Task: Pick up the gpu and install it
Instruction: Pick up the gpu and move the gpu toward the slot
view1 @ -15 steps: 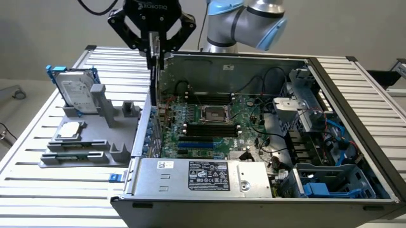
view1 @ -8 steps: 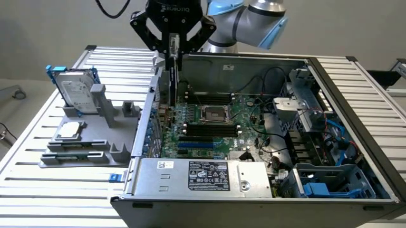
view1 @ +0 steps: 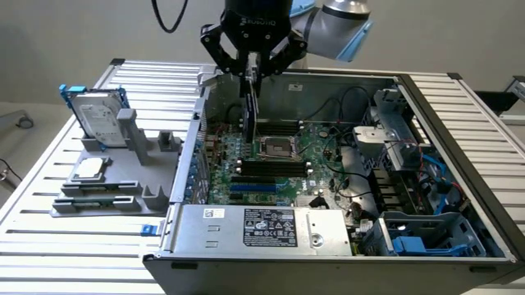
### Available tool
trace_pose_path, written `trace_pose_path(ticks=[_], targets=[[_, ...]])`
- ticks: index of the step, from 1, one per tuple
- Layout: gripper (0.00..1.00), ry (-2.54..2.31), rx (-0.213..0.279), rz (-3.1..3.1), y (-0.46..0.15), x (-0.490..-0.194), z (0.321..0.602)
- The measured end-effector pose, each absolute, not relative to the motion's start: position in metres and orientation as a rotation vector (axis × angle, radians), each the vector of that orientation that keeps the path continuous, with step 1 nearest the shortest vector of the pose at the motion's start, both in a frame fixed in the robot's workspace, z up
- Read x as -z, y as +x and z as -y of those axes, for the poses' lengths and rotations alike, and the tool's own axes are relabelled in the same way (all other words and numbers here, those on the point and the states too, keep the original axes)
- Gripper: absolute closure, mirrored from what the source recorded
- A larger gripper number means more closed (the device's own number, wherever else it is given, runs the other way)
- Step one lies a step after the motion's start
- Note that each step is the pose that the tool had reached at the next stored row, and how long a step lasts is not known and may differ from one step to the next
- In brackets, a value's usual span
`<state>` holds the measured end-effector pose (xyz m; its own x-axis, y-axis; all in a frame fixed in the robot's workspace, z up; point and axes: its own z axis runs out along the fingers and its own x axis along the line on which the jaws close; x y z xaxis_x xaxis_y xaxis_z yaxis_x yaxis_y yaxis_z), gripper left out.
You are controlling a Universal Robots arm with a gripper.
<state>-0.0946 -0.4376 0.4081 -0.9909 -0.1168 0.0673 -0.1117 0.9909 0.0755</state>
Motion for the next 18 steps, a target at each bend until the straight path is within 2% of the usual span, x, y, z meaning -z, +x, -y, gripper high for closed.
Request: trace_pose_path(ticks=[18], targets=[[0.73,0.041,0.130,3.071,-0.052,-0.376,0.438]])
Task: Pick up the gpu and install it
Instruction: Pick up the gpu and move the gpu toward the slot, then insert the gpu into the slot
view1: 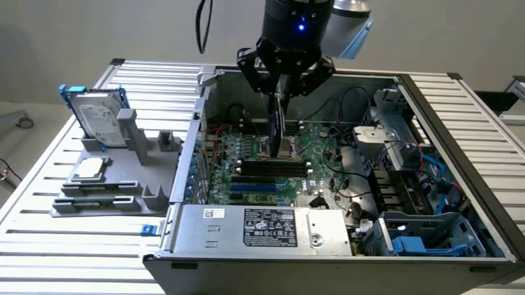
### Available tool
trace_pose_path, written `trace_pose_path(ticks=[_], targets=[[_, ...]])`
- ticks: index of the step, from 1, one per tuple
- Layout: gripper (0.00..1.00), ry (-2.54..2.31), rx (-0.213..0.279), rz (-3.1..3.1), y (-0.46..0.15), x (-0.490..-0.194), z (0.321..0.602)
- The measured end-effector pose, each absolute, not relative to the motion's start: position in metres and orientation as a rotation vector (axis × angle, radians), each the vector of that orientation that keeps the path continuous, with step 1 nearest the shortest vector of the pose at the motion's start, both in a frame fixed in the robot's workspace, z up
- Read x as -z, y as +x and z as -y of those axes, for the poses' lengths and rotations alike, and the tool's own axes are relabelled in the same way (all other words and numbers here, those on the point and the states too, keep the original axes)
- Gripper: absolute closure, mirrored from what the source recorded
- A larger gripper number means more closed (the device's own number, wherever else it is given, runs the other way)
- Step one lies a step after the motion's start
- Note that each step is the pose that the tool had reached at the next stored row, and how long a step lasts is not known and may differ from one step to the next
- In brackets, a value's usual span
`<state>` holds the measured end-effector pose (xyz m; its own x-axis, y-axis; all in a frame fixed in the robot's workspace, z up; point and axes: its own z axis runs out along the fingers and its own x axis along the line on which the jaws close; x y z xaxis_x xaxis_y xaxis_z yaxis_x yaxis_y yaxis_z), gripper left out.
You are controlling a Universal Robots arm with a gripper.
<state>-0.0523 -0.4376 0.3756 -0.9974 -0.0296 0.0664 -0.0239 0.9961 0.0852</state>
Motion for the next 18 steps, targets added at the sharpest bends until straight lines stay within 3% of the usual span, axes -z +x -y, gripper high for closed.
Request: trace_pose_path(ticks=[18], targets=[[0.73,0.026,0.130,3.074,-0.0436,-0.3721,0.4345]])
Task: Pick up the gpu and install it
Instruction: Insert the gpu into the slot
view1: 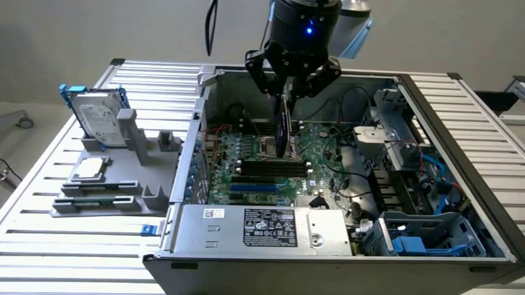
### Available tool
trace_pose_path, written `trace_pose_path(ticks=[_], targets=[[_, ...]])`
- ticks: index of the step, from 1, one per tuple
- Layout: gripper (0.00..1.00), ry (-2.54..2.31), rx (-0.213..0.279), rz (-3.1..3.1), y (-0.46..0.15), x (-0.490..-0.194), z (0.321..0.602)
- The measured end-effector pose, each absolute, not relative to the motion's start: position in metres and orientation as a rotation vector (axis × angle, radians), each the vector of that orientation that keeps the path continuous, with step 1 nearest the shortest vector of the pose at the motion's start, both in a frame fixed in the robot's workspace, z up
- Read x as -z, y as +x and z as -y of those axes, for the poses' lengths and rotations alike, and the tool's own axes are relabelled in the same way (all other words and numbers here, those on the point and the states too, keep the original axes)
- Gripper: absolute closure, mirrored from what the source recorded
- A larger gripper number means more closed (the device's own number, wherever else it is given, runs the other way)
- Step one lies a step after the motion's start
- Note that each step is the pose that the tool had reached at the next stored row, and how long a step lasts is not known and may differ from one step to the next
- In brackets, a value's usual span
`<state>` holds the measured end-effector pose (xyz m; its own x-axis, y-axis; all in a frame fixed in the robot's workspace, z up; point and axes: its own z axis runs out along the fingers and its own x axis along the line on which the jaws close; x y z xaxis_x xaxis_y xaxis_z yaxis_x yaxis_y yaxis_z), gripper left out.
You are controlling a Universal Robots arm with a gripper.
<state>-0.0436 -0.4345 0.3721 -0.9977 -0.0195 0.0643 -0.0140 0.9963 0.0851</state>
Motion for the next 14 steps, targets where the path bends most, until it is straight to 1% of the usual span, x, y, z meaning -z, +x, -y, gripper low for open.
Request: trace_pose_path(ticks=[7,14], targets=[[0.73,0.026,0.131,3.076,-0.0436,-0.3709,0.4344],[0.73,0.188,0.128,3.089,-0.0437,-0.3671,0.4345]])
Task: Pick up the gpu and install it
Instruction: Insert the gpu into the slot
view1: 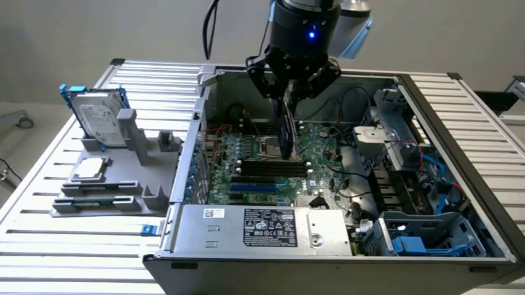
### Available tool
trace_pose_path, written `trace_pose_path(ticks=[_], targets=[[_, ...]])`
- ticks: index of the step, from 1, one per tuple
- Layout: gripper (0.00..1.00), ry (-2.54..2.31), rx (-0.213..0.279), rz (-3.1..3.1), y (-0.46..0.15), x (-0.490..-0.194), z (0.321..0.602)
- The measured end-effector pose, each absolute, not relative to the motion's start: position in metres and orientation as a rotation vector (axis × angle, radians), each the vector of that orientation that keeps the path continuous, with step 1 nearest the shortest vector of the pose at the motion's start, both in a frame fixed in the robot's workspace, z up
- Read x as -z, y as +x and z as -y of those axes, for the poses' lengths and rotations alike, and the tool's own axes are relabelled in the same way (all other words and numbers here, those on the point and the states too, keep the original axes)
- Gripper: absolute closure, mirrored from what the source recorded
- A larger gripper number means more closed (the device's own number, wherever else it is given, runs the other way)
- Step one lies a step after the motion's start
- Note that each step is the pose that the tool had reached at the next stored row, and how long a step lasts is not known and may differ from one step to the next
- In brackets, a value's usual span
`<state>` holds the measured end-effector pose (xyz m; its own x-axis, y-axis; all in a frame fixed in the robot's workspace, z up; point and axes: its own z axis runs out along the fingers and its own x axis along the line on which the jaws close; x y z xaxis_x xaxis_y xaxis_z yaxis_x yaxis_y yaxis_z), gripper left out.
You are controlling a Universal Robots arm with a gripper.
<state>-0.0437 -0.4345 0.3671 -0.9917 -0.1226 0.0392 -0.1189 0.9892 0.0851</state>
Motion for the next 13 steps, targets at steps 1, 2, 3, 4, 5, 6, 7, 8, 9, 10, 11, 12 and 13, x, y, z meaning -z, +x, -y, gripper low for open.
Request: trace_pose_path(ticks=[1,2,3,4,5,6,7,8,9,10,11,12,13], targets=[[0.73,0.215,0.127,3.089,-0.0436,-0.3666,0.4344],[0.73,0.243,0.127,3.089,-0.0436,-0.3659,0.4345],[0.73,0.271,0.126,3.088,-0.0436,-0.3652,0.4345],[0.73,0.299,0.125,3.086,-0.0437,-0.3646,0.4345],[0.73,0.327,0.124,3.084,-0.0437,-0.3639,0.4345],[0.73,0.354,0.124,3.081,-0.0437,-0.3633,0.4345],[0.73,0.382,0.123,3.077,-0.0437,-0.3626,0.4345],[0.73,0.410,0.123,3.072,-0.0437,-0.3620,0.4344],[0.73,0.439,0.122,3.068,-0.0437,-0.3615,0.4345],[0.73,0.467,0.121,3.063,-0.0437,-0.3609,0.4344],[0.73,0.494,0.121,3.058,-0.0437,-0.3606,0.4344],[0.73,0.522,0.120,3.053,-0.0437,-0.3602,0.4344],[0.73,0.549,0.120,3.048,-0.0437,-0.3598,0.4344]])
